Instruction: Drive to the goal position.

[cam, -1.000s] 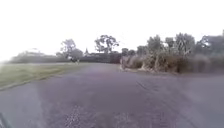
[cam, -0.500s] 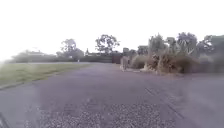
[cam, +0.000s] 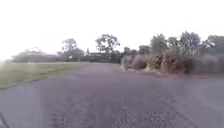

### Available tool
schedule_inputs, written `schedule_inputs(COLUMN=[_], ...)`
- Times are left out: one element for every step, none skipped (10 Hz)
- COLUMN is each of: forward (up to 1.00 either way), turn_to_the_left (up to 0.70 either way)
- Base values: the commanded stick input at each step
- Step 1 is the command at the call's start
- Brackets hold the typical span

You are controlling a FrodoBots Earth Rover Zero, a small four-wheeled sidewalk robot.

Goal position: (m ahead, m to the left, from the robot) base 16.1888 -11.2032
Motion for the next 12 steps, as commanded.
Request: schedule_inputs(forward=[0.7,0.7,0.7,0.7,0.7,0.7,0.7,0.7,0.7,0.7,0.7,0.7], turn_to_the_left=[0.0,0.0,0.0,0.0,0.0,0.0,0.0,-0.04,-0.09,-0.14,-0.14,-0.14])
